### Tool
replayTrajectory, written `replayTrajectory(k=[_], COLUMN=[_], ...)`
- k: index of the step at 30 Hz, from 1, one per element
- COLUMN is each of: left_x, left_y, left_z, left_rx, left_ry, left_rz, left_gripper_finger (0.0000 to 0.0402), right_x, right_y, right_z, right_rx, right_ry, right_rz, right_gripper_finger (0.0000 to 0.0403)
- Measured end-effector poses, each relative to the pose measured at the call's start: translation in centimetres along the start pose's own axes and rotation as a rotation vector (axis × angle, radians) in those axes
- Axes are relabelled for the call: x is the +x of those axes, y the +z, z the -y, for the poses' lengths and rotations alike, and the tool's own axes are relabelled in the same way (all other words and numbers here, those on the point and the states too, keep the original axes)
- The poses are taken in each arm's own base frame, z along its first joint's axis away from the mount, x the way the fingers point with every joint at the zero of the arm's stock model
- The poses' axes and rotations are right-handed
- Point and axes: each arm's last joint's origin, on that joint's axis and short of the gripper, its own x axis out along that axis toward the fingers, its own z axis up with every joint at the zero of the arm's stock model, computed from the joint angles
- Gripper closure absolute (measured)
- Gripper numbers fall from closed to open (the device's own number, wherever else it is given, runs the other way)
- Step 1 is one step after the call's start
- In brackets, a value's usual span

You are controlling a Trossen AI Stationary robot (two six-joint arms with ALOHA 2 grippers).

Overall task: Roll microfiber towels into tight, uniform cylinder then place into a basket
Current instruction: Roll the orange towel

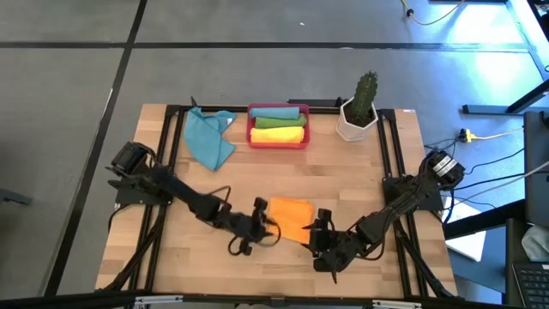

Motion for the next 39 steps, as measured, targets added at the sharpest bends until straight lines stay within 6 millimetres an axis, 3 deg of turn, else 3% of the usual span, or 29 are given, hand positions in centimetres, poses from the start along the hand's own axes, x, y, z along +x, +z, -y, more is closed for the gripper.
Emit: replayTrajectory(k=[7,14,21,29,39], left_x=[0.4,1.2,3.3,4.1,4.6], left_y=[-0.5,-0.6,-0.8,-1.5,-1.9], left_z=[2.7,3.7,4.4,3.7,2.3], left_rx=[0.153,0.275,0.35,0.395,0.4], left_ry=[0.033,0.066,0.074,0.135,0.151], left_rz=[-0.07,-0.109,-0.157,-0.281,-0.32], left_gripper_finger=[0.022,0.0176,0.0172,0.0172,0.0174], right_x=[2.8,3.2,4.2,5.3,6.0], right_y=[-2.0,-1.0,-0.6,-1.5,-2.1], right_z=[-1.4,-2.6,-4.5,-5.1,-5.1], right_rx=[-0.053,-0.114,-0.207,-0.267,-0.285], right_ry=[0.029,-0.047,-0.105,-0.24,-0.28], right_rz=[-0.065,-0.097,-0.179,-0.345,-0.371], right_gripper_finger=[0.0166,0.0166,0.0166,0.0166,0.0166])
